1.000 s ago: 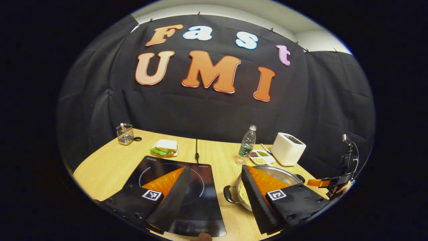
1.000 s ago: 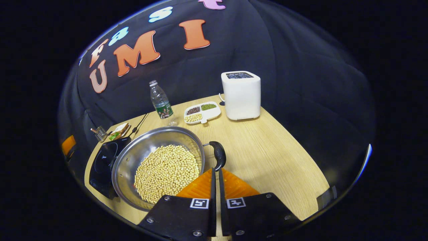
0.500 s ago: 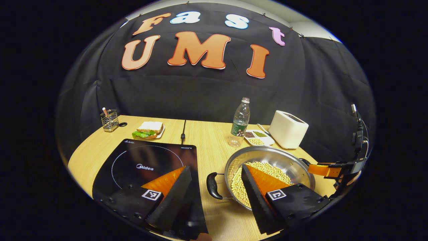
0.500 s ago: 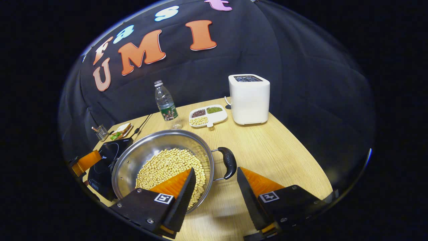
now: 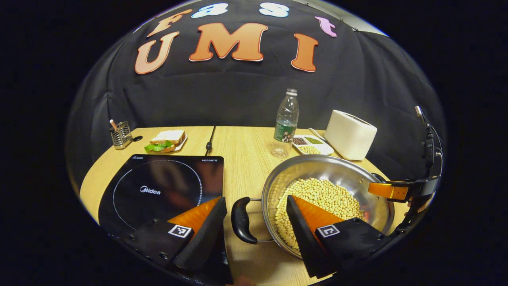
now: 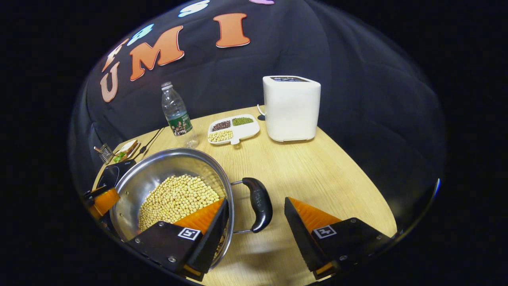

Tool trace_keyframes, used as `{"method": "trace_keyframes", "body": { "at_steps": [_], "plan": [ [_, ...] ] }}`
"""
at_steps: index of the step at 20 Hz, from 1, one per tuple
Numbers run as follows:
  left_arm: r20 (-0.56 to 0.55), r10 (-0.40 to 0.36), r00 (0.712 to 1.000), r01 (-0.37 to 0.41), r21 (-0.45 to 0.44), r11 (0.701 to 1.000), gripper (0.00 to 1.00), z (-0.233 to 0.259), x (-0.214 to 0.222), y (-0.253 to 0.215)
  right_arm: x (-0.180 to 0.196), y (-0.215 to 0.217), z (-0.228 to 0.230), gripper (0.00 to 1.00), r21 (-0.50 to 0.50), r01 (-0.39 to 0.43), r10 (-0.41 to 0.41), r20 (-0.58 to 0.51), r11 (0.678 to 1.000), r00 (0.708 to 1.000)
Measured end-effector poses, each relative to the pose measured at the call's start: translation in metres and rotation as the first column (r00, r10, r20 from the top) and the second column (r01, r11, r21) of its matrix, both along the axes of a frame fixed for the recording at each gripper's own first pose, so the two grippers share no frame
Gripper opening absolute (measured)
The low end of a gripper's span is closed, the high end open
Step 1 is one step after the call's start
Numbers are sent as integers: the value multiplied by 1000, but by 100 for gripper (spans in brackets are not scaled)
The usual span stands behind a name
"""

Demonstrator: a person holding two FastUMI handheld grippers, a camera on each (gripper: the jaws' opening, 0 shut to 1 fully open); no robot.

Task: First push the handle of the pot to place it horizontally, then grasp the pot with both hands and set it on the induction cooktop.

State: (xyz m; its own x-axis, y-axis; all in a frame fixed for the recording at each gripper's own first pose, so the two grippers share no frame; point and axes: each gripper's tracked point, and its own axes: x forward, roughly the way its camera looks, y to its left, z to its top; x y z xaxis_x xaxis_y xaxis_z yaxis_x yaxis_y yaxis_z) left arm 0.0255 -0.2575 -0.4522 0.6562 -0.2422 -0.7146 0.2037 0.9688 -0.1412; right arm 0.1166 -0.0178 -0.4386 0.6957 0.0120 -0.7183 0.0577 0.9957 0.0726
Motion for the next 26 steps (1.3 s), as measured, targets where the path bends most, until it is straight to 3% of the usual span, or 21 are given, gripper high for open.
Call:
{"method": "trace_keyframes", "body": {
  "at_steps": [3, 4, 6, 10, 12, 15, 19, 26],
  "plan": [
    [-53, 17, 998, -17, -4, 1000, 99, -15, -1, -3, 0, 7, 1, 79, 42, -15, 16, -5, 999, 1000],
    [-39, 22, 999, -22, 10, 1000, 99, -18, 3, -3, 1, 8, -1, 62, 39, -20, 20, 4, 999, 1000],
    [-39, 24, 999, -24, 15, 1000, 99, -21, 5, -4, 0, 7, -2, 57, 38, -25, 25, 4, 999, 1000],
    [-53, 58, 997, -55, 57, 997, 92, -29, 11, 1, -3, 3, -1, 55, 39, 1, -1, 0, 999, 1000],
    [-70, 72, 995, -71, 29, 997, 72, -30, 12, -2, -3, 3, -1, 51, 60, 23, -24, 3, 998, 1000],
    [-120, 84, 989, -86, -16, 996, 64, -32, 11, -4, -7, 1, 2, 49, 77, 46, -47, 12, 996, 999],
    [-167, 88, 982, -92, -14, 996, 55, -33, 13, -6, -9, 3, 4, 43, 107, 86, -85, -8, 991, 996],
    [-173, 72, 982, -77, -25, 997, 55, -6, 3, -2, -23, 6, 33, 39, 119, 119, -122, 13, 986, 992]
  ]
}}
